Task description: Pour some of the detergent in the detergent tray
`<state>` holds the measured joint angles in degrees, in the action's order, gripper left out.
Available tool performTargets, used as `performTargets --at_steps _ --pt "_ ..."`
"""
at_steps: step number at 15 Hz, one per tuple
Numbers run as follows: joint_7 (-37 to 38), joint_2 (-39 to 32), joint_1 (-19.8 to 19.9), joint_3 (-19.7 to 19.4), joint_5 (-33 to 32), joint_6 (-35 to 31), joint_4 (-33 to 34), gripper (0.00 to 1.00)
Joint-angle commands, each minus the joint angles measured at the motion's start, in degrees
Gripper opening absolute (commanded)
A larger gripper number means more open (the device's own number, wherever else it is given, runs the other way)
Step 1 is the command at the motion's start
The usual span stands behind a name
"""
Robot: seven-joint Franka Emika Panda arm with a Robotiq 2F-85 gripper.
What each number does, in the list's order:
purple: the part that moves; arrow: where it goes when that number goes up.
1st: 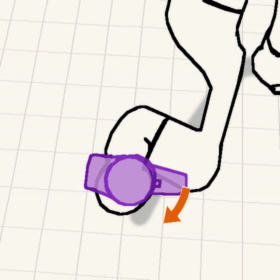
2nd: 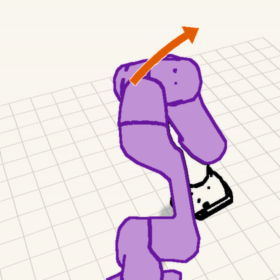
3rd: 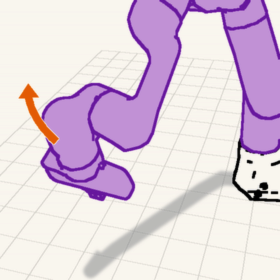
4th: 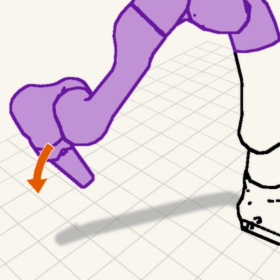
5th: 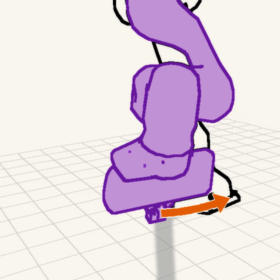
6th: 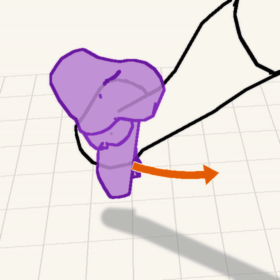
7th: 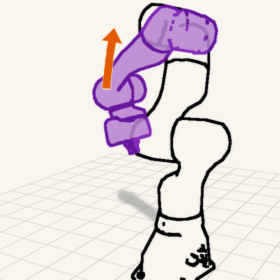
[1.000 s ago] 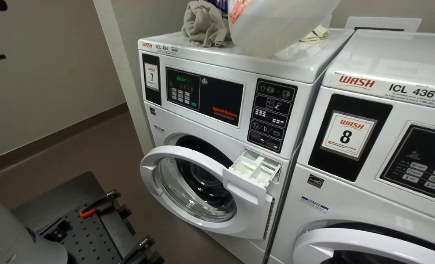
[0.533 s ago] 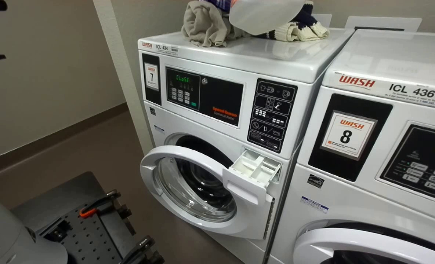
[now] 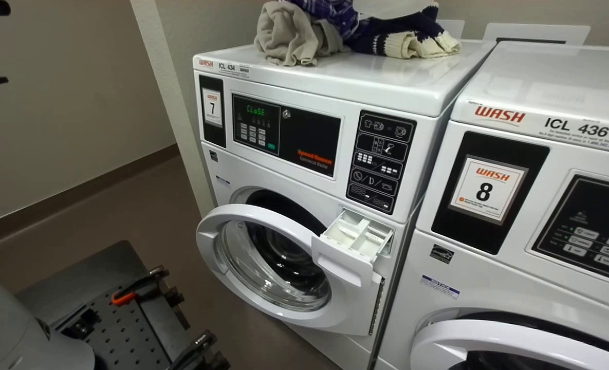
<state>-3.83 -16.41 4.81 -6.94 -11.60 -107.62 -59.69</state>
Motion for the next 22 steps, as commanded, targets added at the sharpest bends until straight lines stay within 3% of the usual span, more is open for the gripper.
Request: performTargets --at_steps 1,12,20,21,22 --pt "4.7 0.5 0.0 -0.3 0.1 -8.4 -2.0 0.06" --pt "7.6 11.5 -0.5 -0.8 -3.9 -29.1 -30.8 0.06" --pt "11.5 20.4 0.7 -0.5 -7.6 -34.7 -45.6 0.06" --pt "11.8 21.2 0.9 -0.4 -7.8 -34.8 -46.6 0.49" --pt "11.8 21.9 1.1 -0.3 -8.0 -34.8 -47.4 0.51"
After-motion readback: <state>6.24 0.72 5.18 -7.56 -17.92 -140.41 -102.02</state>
